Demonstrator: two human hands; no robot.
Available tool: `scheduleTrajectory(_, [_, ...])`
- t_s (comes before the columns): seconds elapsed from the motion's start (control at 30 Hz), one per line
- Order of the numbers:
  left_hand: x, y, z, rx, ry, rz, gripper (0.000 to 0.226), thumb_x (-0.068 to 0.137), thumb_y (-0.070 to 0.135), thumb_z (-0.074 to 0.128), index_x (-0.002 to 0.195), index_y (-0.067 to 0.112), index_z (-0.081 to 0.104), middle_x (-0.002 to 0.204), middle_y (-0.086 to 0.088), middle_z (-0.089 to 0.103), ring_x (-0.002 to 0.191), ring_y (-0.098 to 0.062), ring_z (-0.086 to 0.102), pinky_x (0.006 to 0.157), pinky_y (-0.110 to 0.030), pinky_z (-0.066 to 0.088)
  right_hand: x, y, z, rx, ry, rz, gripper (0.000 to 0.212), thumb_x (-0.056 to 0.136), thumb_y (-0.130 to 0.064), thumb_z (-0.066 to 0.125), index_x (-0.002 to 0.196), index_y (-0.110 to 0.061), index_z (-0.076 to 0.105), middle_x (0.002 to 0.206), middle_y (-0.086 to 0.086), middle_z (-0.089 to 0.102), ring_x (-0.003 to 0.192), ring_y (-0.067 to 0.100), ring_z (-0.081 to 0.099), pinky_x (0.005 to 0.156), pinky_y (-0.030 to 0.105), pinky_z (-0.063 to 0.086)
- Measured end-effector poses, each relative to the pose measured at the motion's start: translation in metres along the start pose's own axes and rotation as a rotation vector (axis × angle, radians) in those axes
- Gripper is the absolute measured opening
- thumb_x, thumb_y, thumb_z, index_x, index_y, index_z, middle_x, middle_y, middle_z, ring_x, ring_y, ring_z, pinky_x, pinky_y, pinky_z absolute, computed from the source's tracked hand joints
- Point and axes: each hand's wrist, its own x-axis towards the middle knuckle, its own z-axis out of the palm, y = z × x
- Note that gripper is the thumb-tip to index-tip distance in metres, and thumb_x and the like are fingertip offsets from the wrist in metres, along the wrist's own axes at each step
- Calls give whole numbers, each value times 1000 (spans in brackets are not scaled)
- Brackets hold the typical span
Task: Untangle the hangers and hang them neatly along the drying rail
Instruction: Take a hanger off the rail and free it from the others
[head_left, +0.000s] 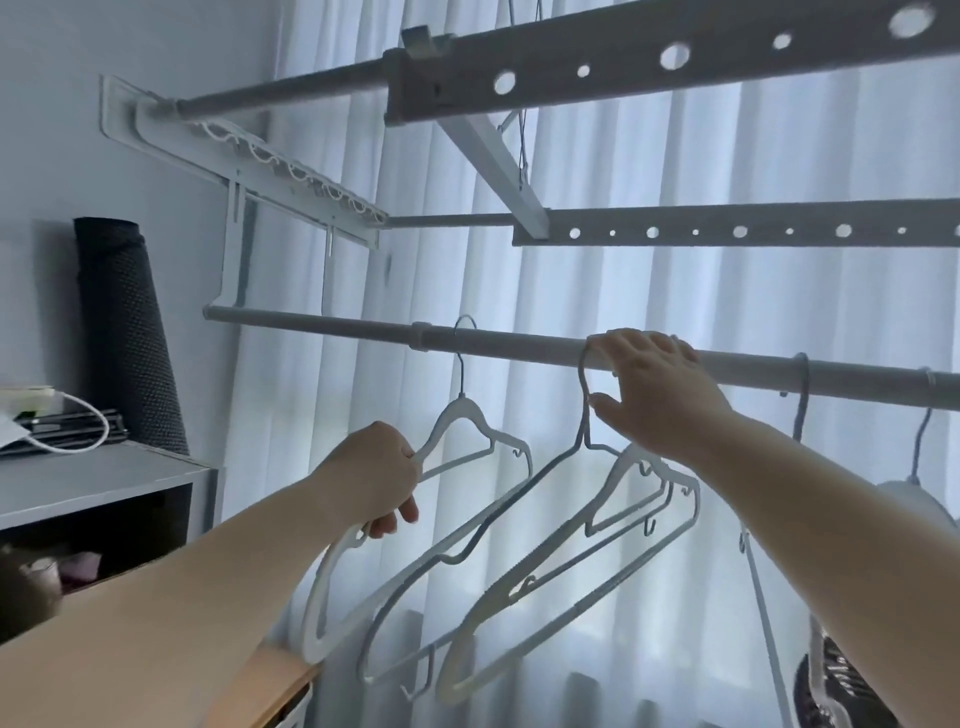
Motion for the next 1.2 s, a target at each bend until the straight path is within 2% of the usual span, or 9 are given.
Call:
scheduleTrajectory(0.23, [11, -10, 8, -14, -18, -44, 23, 93, 8, 34, 89, 3, 55, 66, -8, 66, 32, -16, 42, 47, -24, 41, 8, 7, -3, -11, -27, -12, 52, 92, -31, 47, 140, -23, 29, 144, 2, 38, 132, 24, 34, 109, 33, 23])
scheduleTrajectory(0.37, [16, -16, 1, -18, 12, -44, 24, 91, 6, 33, 93, 2, 57, 63, -9, 65, 38, -20, 42, 49, -24, 39, 15, 5, -2, -32, -36, 14, 53, 92, -34, 46, 141, -23, 28, 142, 3, 41, 128, 25, 39, 106, 35, 26])
scheduleTrajectory(0.6, [21, -32, -9, 1, 50, -40, 22, 91, 5, 34, 83, 7, 54, 59, -6, 63, 29, -14, 41, 37, -19, 38, 17, 4, 5, -46, -4, 30, 50, 93, -33, 44, 140, -26, 30, 141, 1, 42, 128, 24, 39, 106, 34, 26])
scheduleTrajectory(0.83, [20, -37, -12, 3, 35, -29, 22, 92, 8, 34, 83, 8, 54, 59, -4, 64, 23, -9, 41, 35, -18, 38, 18, -1, 9, -41, 10, 40, 51, 93, -32, 46, 141, -25, 29, 142, 1, 41, 129, 24, 38, 108, 34, 24])
scheduleTrajectory(0.93, [17, -36, -14, 13, 13, -31, 20, 93, 13, 36, 89, 9, 55, 67, -3, 64, 41, -15, 52, 42, -20, 42, 17, -2, 9, -30, 6, 45, 53, 93, -32, 46, 142, -25, 27, 143, 1, 40, 131, 23, 36, 109, 33, 22])
scheduleTrajectory(1.0, [15, -37, -18, 102, 46, -15, 23, 93, 27, 42, 106, 15, 56, 90, -2, 65, 72, -21, 63, 61, -26, 49, 16, -2, 8, -20, -3, 44, 56, 92, -32, 47, 144, -24, 25, 144, 2, 40, 133, 24, 34, 110, 33, 20])
scheduleTrajectory(1.07, [10, -35, -24, 264, 137, 21, 41, 90, 42, 45, 125, 20, 47, 120, 0, 56, 105, -21, 57, 84, -30, 45, 14, -1, 7, -7, -10, 44, 60, 92, -31, 48, 145, -22, 22, 146, 3, 37, 136, 24, 30, 113, 33, 16])
scheduleTrajectory(1.13, [0, -28, -29, 239, 225, 122, 45, 90, 44, 44, 128, 21, 46, 123, 2, 53, 108, -18, 53, 85, -28, 40, 12, 1, 6, 13, -3, 73, 62, 92, -30, 49, 146, -21, 19, 148, 4, 34, 139, 24, 25, 116, 35, 10])
scheduleTrajectory(1.2, [-16, -14, -28, 148, 220, 246, 39, 89, 43, 46, 121, 21, 51, 104, 8, 57, 98, -14, 53, 81, -24, 38, 9, 3, 5, 20, 15, 106, 63, 91, -29, 49, 146, -20, 19, 150, 5, 32, 140, 24, 22, 117, 37, 6])
